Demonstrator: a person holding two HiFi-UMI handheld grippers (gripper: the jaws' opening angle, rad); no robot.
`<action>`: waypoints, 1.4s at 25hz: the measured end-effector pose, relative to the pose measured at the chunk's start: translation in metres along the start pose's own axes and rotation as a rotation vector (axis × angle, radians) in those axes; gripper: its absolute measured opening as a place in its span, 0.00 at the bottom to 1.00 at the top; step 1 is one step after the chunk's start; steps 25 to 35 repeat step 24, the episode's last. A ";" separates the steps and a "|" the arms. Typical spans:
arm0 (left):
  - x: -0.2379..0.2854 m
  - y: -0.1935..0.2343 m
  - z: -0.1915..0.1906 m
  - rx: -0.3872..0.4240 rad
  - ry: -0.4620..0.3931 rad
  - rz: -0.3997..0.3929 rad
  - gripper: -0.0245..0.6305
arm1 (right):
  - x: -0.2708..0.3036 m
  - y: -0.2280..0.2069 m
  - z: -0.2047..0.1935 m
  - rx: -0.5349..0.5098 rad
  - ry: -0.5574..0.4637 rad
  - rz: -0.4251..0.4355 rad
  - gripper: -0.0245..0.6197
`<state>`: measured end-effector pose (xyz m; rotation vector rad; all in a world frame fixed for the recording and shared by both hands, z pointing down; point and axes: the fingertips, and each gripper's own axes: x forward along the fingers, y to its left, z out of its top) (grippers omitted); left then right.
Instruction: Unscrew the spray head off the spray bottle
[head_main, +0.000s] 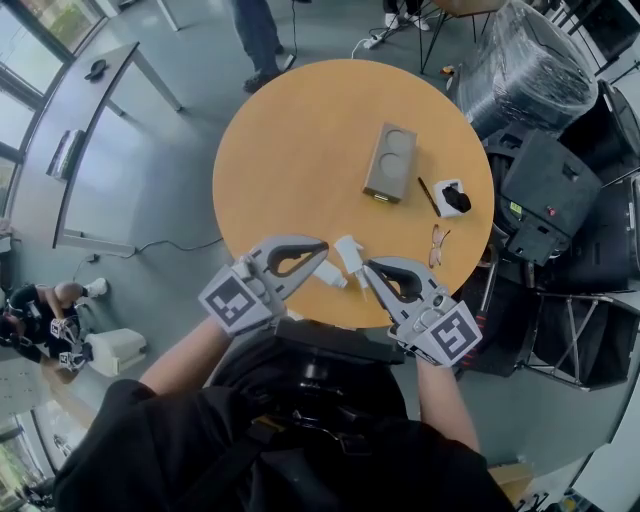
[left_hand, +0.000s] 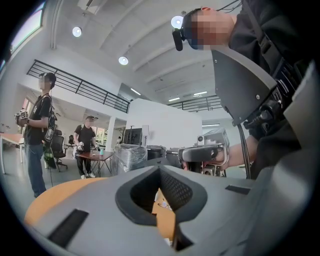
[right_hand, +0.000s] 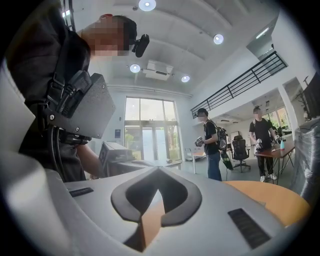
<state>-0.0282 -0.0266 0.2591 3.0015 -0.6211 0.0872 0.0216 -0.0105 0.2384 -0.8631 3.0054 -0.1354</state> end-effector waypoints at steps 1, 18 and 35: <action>0.000 0.000 0.001 0.005 0.003 -0.004 0.04 | 0.001 -0.001 0.002 -0.004 -0.009 -0.005 0.05; -0.006 -0.009 0.005 0.024 -0.006 -0.040 0.05 | 0.006 0.009 -0.002 0.000 0.007 0.008 0.05; 0.001 -0.016 -0.003 0.027 -0.006 -0.049 0.05 | 0.001 0.010 -0.013 0.012 0.019 0.026 0.05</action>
